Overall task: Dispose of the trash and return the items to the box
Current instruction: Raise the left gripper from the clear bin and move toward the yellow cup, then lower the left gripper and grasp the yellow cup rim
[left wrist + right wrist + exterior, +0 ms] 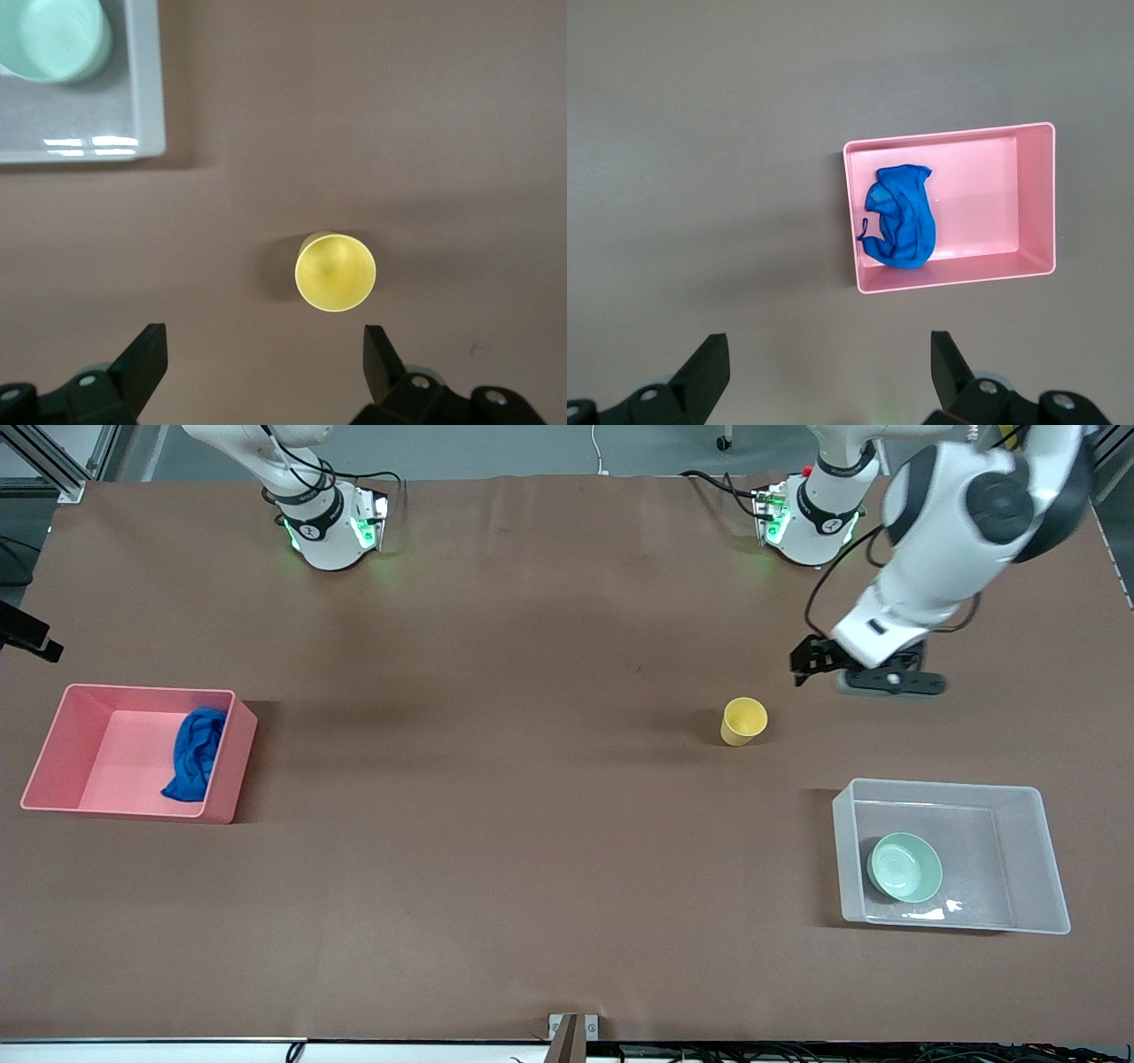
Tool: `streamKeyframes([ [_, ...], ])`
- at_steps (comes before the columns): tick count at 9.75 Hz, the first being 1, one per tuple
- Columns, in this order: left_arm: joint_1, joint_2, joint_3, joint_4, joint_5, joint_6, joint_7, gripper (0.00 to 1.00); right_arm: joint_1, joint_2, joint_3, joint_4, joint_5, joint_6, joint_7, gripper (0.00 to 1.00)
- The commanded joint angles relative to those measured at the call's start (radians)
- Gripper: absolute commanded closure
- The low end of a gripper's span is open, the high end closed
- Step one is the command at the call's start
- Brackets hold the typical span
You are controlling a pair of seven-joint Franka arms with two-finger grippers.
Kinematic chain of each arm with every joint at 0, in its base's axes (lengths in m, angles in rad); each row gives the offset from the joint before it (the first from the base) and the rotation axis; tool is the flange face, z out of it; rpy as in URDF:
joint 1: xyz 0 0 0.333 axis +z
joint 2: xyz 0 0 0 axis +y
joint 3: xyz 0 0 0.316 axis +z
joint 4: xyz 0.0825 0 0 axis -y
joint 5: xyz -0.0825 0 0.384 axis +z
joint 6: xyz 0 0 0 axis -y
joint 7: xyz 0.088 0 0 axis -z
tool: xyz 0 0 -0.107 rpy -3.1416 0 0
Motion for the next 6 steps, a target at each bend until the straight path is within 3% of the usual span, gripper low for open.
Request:
streamKeyframes([
  [1,0.010,0.103,-0.022,-0.065,0.020,0.118,-0.009,0.12,-0.011,-0.013,0.012,-0.007,0.020,0.003,0.010,0.00],
  [6,0.027,0.344,-0.070,-0.063,0.050,0.319,-0.049,0.23,-0.015,-0.011,0.010,-0.007,0.020,0.017,0.004,0.00],
])
